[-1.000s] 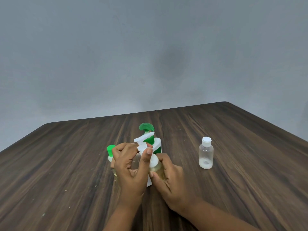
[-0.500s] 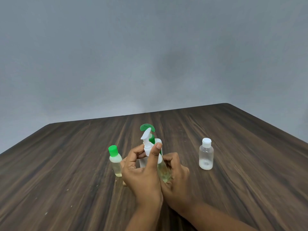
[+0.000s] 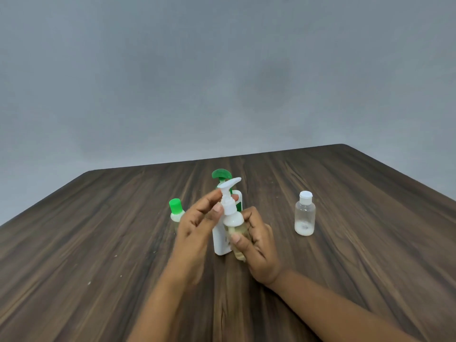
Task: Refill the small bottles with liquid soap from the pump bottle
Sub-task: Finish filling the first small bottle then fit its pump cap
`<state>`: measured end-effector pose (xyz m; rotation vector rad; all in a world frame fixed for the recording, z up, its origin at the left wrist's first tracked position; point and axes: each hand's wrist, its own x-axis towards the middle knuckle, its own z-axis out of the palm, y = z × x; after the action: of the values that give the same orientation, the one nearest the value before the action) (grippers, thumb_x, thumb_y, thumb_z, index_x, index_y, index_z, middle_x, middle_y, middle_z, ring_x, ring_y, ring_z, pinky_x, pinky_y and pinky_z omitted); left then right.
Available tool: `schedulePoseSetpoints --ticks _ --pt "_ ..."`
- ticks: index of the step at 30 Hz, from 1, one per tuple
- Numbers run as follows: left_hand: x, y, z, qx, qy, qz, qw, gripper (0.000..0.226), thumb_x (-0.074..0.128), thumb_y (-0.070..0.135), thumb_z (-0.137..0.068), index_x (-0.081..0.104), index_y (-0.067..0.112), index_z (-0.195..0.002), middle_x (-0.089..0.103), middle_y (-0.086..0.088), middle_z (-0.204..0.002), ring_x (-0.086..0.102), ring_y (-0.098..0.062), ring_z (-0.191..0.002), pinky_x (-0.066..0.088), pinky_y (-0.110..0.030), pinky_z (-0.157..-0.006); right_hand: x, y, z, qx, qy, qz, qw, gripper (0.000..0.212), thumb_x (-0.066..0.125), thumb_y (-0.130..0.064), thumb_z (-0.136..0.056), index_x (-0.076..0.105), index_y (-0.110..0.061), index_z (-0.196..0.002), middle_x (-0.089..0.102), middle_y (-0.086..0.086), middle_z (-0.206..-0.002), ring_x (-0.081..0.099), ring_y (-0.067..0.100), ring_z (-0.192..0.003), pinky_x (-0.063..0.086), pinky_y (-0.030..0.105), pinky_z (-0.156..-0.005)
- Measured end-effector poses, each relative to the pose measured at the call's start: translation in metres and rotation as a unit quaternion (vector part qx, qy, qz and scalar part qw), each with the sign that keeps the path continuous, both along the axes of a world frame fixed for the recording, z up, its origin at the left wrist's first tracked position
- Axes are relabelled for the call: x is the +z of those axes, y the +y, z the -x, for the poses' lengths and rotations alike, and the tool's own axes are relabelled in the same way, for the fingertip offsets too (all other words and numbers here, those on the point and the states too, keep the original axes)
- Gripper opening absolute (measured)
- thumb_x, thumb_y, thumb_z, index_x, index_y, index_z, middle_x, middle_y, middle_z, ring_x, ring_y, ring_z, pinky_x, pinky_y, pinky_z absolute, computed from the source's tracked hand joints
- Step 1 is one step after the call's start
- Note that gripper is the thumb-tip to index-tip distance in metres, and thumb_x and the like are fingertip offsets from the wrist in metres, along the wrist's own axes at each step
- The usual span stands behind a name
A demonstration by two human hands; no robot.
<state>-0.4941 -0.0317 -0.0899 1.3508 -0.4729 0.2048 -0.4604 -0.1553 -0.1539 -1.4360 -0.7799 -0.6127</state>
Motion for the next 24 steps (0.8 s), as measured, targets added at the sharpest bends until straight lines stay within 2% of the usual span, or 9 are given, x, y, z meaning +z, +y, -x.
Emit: schedulePoseSetpoints --ticks 2,5,8,11,13,15,17,21,24 --pt "0.009 0.012 -0.002 -0.051 -0.012 -0.064 0.997 0.039 0.049 0.016 -0.087 0.055 0.006 -0.124 0.064 -0.009 -0.122 0.056 -0.018 -0.119 0.047 -0.028 -0.097 0.001 0.001 0.0 0.015 -0.003 0.002 1.0 0.011 0.05 -0.043 -0.091 0.053 -0.036 -0.099 0.054 -0.011 -0.063 0.05 0.007 -0.055 0.043 0.028 -0.052" --pt "0.024 0.024 -0.006 -0.102 0.003 -0.165 0.981 0.033 0.05 0.014 -0.088 0.062 0.002 -0.116 0.061 -0.003 -0.127 0.051 -0.011 -0.124 0.044 -0.021 -0.096 0.0 0.003 0.001 0.02 0.0 0.009 1.0 0.025 0.044 -0.039 -0.093 0.056 -0.021 -0.104 0.055 0.006 -0.059 0.051 0.008 -0.054 0.042 0.021 -0.052" --pt "0.034 0.025 -0.008 -0.113 0.023 -0.195 0.974 0.027 0.054 0.013 -0.087 0.065 0.001 -0.108 0.067 -0.009 -0.115 0.058 -0.018 -0.116 0.046 -0.025 -0.096 -0.002 0.005 0.002 0.036 0.017 0.01 0.999 0.041 0.041 -0.05 -0.096 0.053 -0.019 -0.119 0.061 -0.002 -0.063 0.055 -0.002 -0.052 0.042 0.014 -0.052" --pt "0.035 0.016 -0.007 -0.066 0.033 -0.155 0.985 0.025 0.063 0.011 -0.082 0.064 -0.003 -0.103 0.071 -0.016 -0.098 0.067 -0.023 -0.099 0.051 -0.024 -0.086 -0.004 0.005 -0.001 0.019 0.017 0.013 1.0 0.037 0.04 -0.052 -0.096 0.048 -0.029 -0.124 0.058 -0.021 -0.067 0.053 -0.004 -0.053 0.041 0.015 -0.053" --pt "0.03 0.007 -0.005 -0.021 0.033 -0.123 0.992 0.029 0.065 0.013 -0.075 0.065 -0.002 -0.099 0.071 -0.017 -0.097 0.068 -0.024 -0.096 0.053 -0.026 -0.084 -0.003 0.005 -0.001 -0.003 0.013 0.008 1.0 0.029 0.041 -0.055 -0.095 0.049 -0.037 -0.117 0.057 -0.021 -0.065 0.054 -0.001 -0.055 0.042 0.019 -0.053" --pt "0.025 -0.002 -0.001 0.03 0.032 -0.083 0.996 0.028 0.069 0.014 -0.071 0.068 0.0 -0.096 0.071 -0.017 -0.098 0.068 -0.025 -0.095 0.054 -0.028 -0.083 -0.005 0.005 -0.001 -0.027 0.007 0.001 1.0 0.017 0.043 -0.047 -0.095 0.05 -0.043 -0.11 0.058 -0.021 -0.064 0.055 0.001 -0.057 0.044 0.025 -0.055" --pt "0.021 -0.011 0.001 0.088 0.026 -0.045 0.995 0.022 0.072 0.006 -0.073 0.069 0.001 -0.093 0.072 -0.015 -0.095 0.069 -0.023 -0.09 0.055 -0.029 -0.078 -0.005 0.007 0.001 -0.043 0.003 -0.006 0.999 0.013 0.043 -0.04 -0.094 0.05 -0.04 -0.105 0.058 -0.023 -0.064 0.056 0.001 -0.058 0.044 0.025 -0.055" --pt "0.016 -0.034 0.008 0.198 -0.001 -0.002 0.98 0.017 0.075 0.003 -0.072 0.07 0.002 -0.088 0.074 -0.009 -0.084 0.07 -0.02 -0.081 0.057 -0.031 -0.074 -0.004 0.007 0.005 -0.062 -0.003 -0.019 0.998 0.015 0.043 -0.04 -0.093 0.049 -0.032 -0.105 0.06 -0.025 -0.071 0.058 -0.001 -0.063 0.042 0.014 -0.059" --pt "0.014 -0.046 0.011 0.239 0.004 0.038 0.97 0.019 0.078 0.006 -0.069 0.07 0.004 -0.086 0.073 -0.011 -0.082 0.07 -0.027 -0.08 0.057 -0.042 -0.076 -0.001 0.006 0.006 -0.068 -0.009 -0.017 0.997 0.021 0.044 -0.045 -0.095 0.048 -0.029 -0.108 0.061 -0.029 -0.074 0.06 -0.005 -0.066 0.04 0.007 -0.061"
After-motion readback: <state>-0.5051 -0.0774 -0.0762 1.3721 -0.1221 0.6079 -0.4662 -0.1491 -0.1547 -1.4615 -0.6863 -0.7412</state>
